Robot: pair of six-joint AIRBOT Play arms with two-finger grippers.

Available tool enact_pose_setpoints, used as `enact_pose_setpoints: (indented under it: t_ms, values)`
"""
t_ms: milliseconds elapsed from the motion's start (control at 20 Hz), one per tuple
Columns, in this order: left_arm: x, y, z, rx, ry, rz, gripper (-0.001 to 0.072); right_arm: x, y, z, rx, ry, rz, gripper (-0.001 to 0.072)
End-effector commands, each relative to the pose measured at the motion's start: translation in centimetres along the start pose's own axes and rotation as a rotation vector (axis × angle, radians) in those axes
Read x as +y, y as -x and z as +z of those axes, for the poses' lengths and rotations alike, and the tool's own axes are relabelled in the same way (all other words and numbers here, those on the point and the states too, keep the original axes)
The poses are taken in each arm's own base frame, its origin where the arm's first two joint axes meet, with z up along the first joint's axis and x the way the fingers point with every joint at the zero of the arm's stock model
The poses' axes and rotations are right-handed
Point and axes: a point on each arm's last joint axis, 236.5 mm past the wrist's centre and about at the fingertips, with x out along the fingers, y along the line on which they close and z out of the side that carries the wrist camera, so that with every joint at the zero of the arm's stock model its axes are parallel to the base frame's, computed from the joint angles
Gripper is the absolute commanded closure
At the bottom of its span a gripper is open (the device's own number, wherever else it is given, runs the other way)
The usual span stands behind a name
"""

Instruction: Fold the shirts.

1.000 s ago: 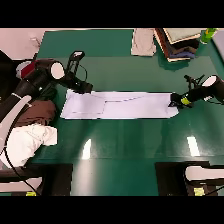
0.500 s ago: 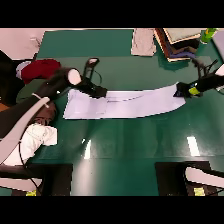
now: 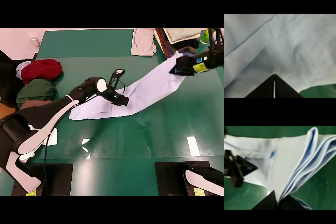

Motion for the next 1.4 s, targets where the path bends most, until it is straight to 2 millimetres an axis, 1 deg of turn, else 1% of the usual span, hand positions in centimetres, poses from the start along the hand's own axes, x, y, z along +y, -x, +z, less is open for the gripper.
enact_pose_setpoints:
  t_ms: [0, 100, 250, 350, 400, 450, 500, 550, 650, 750, 800, 850, 900, 1000, 1050, 1100, 1150, 1200, 1250, 1300, 1350]
  values:
    - [-0.8, -1.1, -0.4, 0.023, -0.007, -0.022, 0.0678, 3.7, 1.0, 0.9, -0.021, 0.037, 0.046, 0.07]
    - [-0.7, -1.1, -0.4, 0.022, -0.013, -0.019, 0.0678, 5.0, 0.4, 1.3, -0.011, 0.043, 0.065, 0.07]
    - [0.6, -0.5, 0.1, 0.017, 0.003, 0.001, 0.0678, 7.1, -0.5, 2.0, 0.0, 0.072, 0.093, 0.07]
    - [2.1, 1.4, 1.2, -0.006, 0.047, 0.015, 0.0678, 8.3, -1.1, 2.6, 0.004, 0.081, 0.109, 0.07]
    - [3.3, 3.2, 2.1, -0.031, 0.046, 0.038, 0.0678, 9.0, -1.5, 2.7, 0.01, 0.088, 0.118, 0.07]
    - [5.0, 5.3, 3.0, -0.055, 0.045, 0.081, 0.0678, 9.7, -2.2, 2.6, 0.023, 0.097, 0.128, 0.07]
    - [7.2, 8.2, 3.9, -0.087, 0.058, 0.144, 0.0678, 10.7, -2.9, 2.4, 0.035, 0.108, 0.146, 0.07]
    - [9.4, 11.5, 4.7, -0.124, 0.054, 0.211, 0.0678, 12.2, -3.8, 2.2, 0.046, 0.114, 0.19, 0.07]
    - [13.1, 18.5, 6.1, -0.213, 0.051, 0.327, 0.0677, 15.9, -5.7, 1.9, 0.059, 0.122, 0.286, 0.07]
    - [16.1, 26.3, 6.7, -0.317, 0.063, 0.442, 0.0677, 19.6, -8.6, 1.1, 0.076, 0.142, 0.351, 0.07]
    - [17.1, 29.6, 6.7, -0.363, 0.067, 0.485, 0.0677, 21.5, -10.3, 0.4, 0.087, 0.151, 0.38, 0.07]
    - [17.7, 32.8, 6.5, -0.409, 0.07, 0.523, 0.0677, 23.5, -12.3, -0.6, 0.1, 0.168, 0.402, 0.07]
    - [18.1, 35.3, 6.3, -0.446, 0.077, 0.549, 0.0677, 25.2, -14.3, -1.6, 0.114, 0.182, 0.417, 0.0699]
    - [18.0, 39.2, 5.6, -0.509, 0.096, 0.58, 0.0677, 28.7, -18.9, -4.2, 0.131, 0.221, 0.456, 0.0698]
    - [17.6, 40.3, 5.4, -0.528, 0.091, 0.589, 0.0677, 30.2, -21.5, -5.2, 0.117, 0.244, 0.465, 0.0697]
    - [17.2, 41.2, 5.3, -0.543, 0.083, 0.599, 0.0677, 31.4, -23.6, -6.0, 0.101, 0.245, 0.475, 0.0665]
    - [16.9, 41.5, 5.3, -0.552, 0.08, 0.598, 0.0677, 32.8, -25.5, -6.6, 0.079, 0.258, 0.495, 0.0432]
    - [16.8, 41.6, 5.2, -0.551, 0.081, 0.598, 0.0677, 33.8, -26.7, -6.7, 0.066, 0.262, 0.505, 0.0291]
    - [16.8, 41.4, 4.9, -0.537, 0.086, 0.594, 0.0677, 34.4, -27.1, -6.6, 0.067, 0.279, 0.509, 0.0268]
    - [16.8, 41.1, 4.4, -0.514, 0.093, 0.592, 0.0677, 34.4, -26.7, -6.4, 0.085, 0.29, 0.511, 0.0268]
    - [16.9, 40.8, 3.8, -0.487, 0.101, 0.59, 0.0677, 33.7, -25.9, -6.0, 0.106, 0.298, 0.505, 0.0268]
